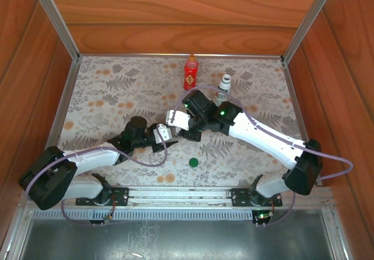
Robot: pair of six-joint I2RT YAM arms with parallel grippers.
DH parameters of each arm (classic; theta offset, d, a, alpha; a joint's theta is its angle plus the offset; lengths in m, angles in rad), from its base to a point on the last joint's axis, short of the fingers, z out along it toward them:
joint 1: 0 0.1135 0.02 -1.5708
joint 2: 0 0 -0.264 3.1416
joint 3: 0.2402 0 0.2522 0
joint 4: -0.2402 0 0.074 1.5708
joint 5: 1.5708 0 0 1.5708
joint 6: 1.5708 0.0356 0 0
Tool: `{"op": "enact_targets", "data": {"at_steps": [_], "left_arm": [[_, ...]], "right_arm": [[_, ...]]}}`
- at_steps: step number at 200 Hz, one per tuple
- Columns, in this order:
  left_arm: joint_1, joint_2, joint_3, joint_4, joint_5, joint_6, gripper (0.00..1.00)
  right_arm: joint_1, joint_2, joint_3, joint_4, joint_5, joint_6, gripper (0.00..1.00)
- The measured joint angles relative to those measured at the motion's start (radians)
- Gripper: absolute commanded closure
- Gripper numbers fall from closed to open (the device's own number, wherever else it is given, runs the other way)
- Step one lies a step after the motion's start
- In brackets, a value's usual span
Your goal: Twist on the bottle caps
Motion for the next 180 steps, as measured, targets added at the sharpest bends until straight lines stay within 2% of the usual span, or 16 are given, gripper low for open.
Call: {"op": "enact_targets", "data": {"at_steps": [41, 57, 72, 105, 150, 180], "left_arm": [[0.000, -0.040, 0.000, -0.017, -0.055, 0.007, 0.42], [0.000, -0.048, 0.000, -0.019, -0.050, 0.012, 0.42], [0.000, -0.056, 0.000, -0.018, -0.040, 0.017, 0.42], [-0.001, -0.078, -0.009, -0.010, -0.028, 0.029, 0.42], [-0.001, -0.100, -0.015, 0.008, -0.009, 0.030, 0.42], [-0.001, -0.102, -0.023, 0.014, 0.000, 0.030, 0.42]], "right_arm": [[0.023, -0.008, -0.001, 0.025, 0.101, 0.519, 0.74], [0.024, -0.005, 0.019, -0.008, 0.107, 0.660, 0.68], [0.024, 0.003, 0.050, -0.048, 0.103, 0.720, 0.59], [0.016, -0.005, 0.062, -0.076, 0.080, 0.700, 0.44], [0.009, -0.117, -0.014, -0.032, 0.049, 0.505, 0.26], [0.009, -0.138, -0.024, 0.007, 0.031, 0.372, 0.25]]}}
